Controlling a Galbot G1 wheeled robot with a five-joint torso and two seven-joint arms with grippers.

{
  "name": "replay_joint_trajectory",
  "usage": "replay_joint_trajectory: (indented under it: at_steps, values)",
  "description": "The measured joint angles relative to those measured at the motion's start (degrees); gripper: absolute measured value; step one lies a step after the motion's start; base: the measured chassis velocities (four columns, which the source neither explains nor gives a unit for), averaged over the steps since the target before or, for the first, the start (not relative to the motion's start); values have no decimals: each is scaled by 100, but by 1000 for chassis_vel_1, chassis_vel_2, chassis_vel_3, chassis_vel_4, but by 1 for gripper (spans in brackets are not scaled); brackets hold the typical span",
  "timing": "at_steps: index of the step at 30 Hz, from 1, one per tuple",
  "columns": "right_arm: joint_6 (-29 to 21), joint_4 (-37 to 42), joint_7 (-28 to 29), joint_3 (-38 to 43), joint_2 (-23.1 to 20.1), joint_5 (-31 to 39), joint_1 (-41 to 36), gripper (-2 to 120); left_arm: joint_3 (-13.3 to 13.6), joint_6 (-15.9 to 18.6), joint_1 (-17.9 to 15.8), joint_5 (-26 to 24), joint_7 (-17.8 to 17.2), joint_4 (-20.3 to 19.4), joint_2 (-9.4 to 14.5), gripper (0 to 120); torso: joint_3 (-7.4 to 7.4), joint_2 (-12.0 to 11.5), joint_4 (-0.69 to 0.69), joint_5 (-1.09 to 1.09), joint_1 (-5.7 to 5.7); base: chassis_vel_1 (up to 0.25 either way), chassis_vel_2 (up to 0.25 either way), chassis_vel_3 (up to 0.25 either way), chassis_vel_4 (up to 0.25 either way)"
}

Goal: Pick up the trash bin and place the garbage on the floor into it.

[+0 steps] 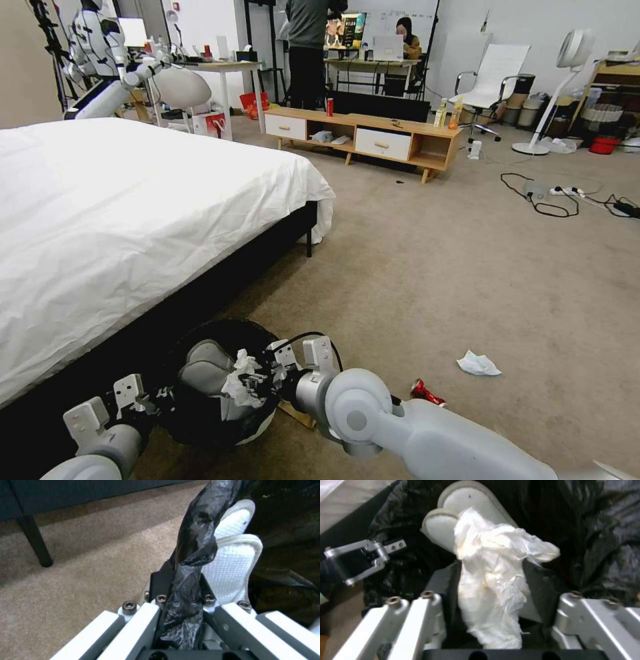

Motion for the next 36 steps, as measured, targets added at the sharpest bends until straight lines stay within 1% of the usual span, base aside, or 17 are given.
replay_joint_trajectory:
  at_steps: [1,2,3,4,7,8,9,10,11,14,21,25,26,29,31,33,36]
  values:
    - [5,-7,-11,5,8,-4,5,59,-6,0,0,0,1,5,1,2,0,0,0,0,0,0,0,0,0]
    - [5,-7,-11,5,8,-4,5,59,-6,0,0,0,1,5,1,2,0,0,0,0,0,0,0,0,0]
    - [12,-6,-20,17,12,-6,11,67,-11,0,0,-3,4,14,6,2,0,0,0,0,0,0,0,0,0]
    - [12,-6,-20,17,12,-6,11,67,-11,0,0,-3,4,14,6,2,0,0,0,0,0,0,0,0,0]
    - [22,30,-29,74,30,-3,35,84,-12,0,-10,-4,7,42,5,2,0,0,0,0,0,0,0,0,0]
    - [22,30,-29,74,30,-3,35,84,-12,0,-10,-4,7,42,5,2,0,0,0,0,0,0,0,0,0]
    - [26,40,-29,90,35,0,41,89,-11,0,-17,-4,7,54,3,2,0,0,0,0,0,0,0,0,0]
    - [26,40,-29,90,35,0,41,89,-11,0,-17,-4,7,54,3,2,0,0,0,0,0,0,0,0,0]
    - [31,54,-29,112,34,1,46,96,-7,0,-23,-4,7,66,0,2,0,0,0,0,0,0,0,0,0]
    - [37,112,-29,164,-1,4,47,99,-3,0,-28,-4,8,81,1,2,0,0,0,0,0,0,0,0,0]
    - [162,542,-100,600,-32,-2,30,100,-18,0,-22,-4,11,94,15,2,0,0,0,0,0,0,0,0,0]
    - [403,901,-363,1102,-69,-26,30,100,-60,0,-15,-4,13,94,29,2,0,0,0,0,0,0,0,0,0]
    - [403,901,-363,1102,-69,-26,30,100,-60,0,-15,-4,13,94,29,2,0,0,0,0,0,0,0,0,0]
    - [650,1183,-706,1633,-217,-123,25,100,-96,0,2,-7,13,94,39,2,-1,0,0,1,0,0,0,0,0]
    - [703,1228,-765,1731,-254,-139,17,100,-101,0,4,-7,13,94,39,2,-1,0,0,0,0,0,0,0,0]
    - [1047,1427,-1182,2263,-526,-338,-119,100,-126,-1,12,-8,13,83,40,2,0,0,0,1,0,0,0,0,0]
    - [1151,1485,-1325,2474,-665,-444,-202,100,-139,0,17,-8,12,69,40,2,-1,0,0,2,0,0,0,0,0]
